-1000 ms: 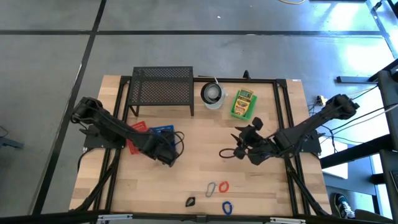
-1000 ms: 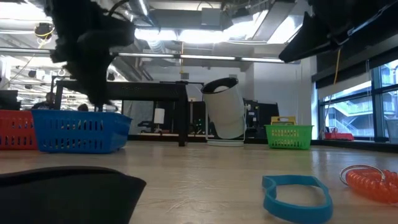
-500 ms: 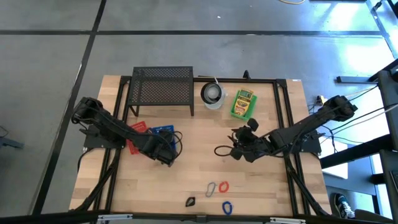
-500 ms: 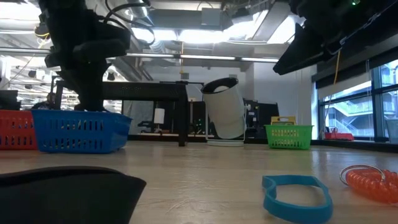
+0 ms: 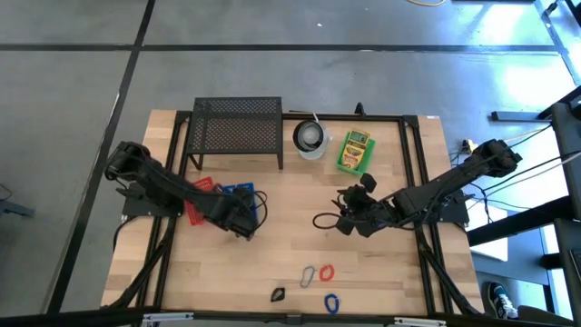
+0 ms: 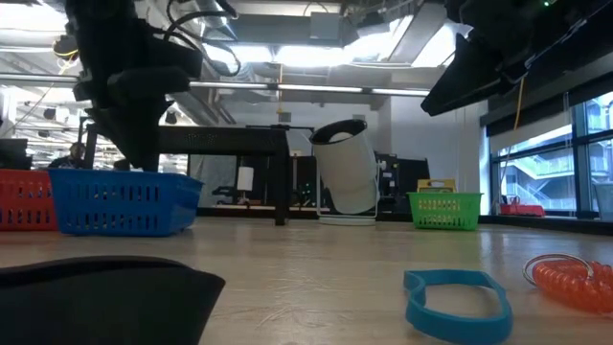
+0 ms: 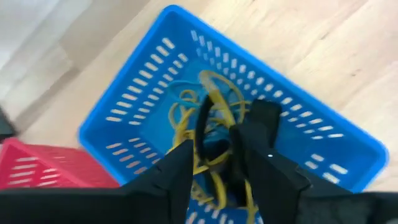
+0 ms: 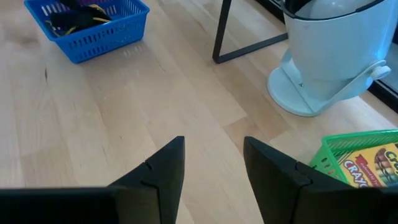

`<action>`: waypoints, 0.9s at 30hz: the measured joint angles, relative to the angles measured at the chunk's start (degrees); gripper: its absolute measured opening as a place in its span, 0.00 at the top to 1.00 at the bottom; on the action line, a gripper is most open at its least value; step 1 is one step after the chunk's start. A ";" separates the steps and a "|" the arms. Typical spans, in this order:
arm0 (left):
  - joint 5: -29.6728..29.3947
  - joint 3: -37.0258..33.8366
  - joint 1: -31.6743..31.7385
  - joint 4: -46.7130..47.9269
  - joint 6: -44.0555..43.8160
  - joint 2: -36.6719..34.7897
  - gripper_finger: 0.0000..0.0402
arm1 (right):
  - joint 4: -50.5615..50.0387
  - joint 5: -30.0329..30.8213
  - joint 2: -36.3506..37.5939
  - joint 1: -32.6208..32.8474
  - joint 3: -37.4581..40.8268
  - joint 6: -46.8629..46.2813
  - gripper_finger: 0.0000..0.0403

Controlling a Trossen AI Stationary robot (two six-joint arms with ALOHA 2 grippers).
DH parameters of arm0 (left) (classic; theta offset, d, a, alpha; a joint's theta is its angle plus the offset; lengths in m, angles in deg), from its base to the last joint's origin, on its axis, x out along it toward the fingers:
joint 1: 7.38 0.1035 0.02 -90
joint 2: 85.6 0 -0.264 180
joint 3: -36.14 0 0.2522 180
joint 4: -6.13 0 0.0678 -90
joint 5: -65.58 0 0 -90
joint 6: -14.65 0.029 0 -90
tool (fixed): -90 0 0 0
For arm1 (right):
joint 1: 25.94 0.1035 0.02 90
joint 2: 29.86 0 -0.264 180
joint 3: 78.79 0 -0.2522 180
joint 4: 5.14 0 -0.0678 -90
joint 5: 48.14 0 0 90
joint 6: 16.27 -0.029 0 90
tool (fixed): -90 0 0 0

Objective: Pick & Place Office Desk Supplies
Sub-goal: Put the black rubber band into the blue bin

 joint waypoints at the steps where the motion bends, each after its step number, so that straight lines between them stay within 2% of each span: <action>1: 0.12 0.44 0.40 0.84 0.34 0.00 0.63 | 0.00 0.00 0.00 0.00 0.00 0.00 0.59; 4: 0.51 2.30 1.56 1.68 0.74 0.02 0.62 | 0.00 0.01 0.00 0.00 0.00 -0.02 0.59; 8: 4.86 5.28 2.45 -1.61 5.91 0.02 0.62 | 0.00 0.00 0.00 0.00 0.00 -0.04 0.59; 12: 6.72 5.72 0.89 -13.62 14.23 0.02 0.63 | -0.02 -0.01 0.00 0.00 0.00 -0.04 0.59; 18: 7.25 5.37 -4.74 -31.84 27.53 1.38 0.61 | -0.04 -1.79 0.00 0.00 0.00 -0.09 0.59; 24: 6.68 5.37 -8.29 -43.75 29.41 5.33 0.58 | 0.07 -2.84 0.00 0.01 0.00 -0.11 0.59; 27: 9.40 5.37 -8.88 -48.07 29.21 8.45 0.55 | 0.15 -2.84 0.00 0.02 0.00 -0.12 0.59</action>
